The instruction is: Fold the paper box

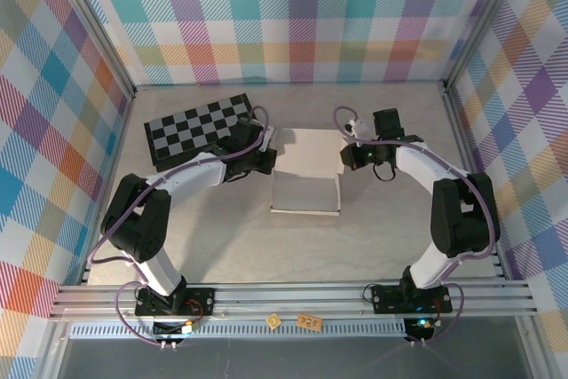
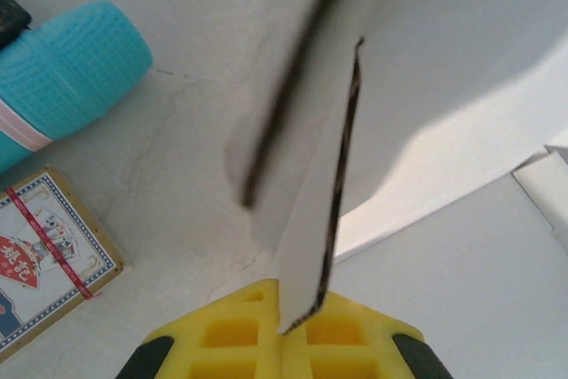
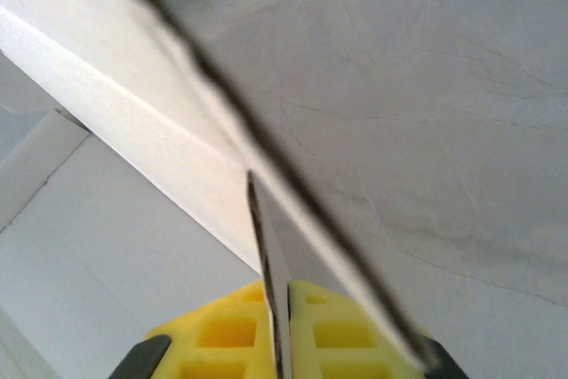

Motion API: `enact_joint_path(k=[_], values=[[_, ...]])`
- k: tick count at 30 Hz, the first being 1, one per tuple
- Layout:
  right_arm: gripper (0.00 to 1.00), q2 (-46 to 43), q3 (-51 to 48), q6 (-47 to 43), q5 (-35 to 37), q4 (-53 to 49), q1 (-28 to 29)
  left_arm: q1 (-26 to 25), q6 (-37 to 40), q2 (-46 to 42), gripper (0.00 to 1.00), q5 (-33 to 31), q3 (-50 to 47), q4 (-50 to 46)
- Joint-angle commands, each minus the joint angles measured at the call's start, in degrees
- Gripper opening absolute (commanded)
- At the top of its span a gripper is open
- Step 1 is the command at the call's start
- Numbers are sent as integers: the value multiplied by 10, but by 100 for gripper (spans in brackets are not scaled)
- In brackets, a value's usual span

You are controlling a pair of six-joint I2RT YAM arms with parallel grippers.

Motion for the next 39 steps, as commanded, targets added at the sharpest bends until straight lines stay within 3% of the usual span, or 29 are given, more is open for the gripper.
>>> enact_joint_path(k=[1,5,14,17,21,24,39], values=[[6,-26,-7,30,42,13,16,-24,-39,13,2,-55,33,-2],[0,-35,-10,89,114,26,33,-39,-79,21,0,-107,52,-17],[0,-35,-12,232,274,64,106,-56,-146,58,0,-184,96,-47],[0,-39,-28,281,316,107,129,-58,-164,60,0,-193,89,-13],[0,-60,-87,272,357,258,155,-57,-145,58,0,-189,57,110],[0,-54,-104,262,363,322,156,-48,-132,69,0,-165,47,174],[0,-38,-205,249,386,469,177,-33,-158,41,0,-104,-61,294]])
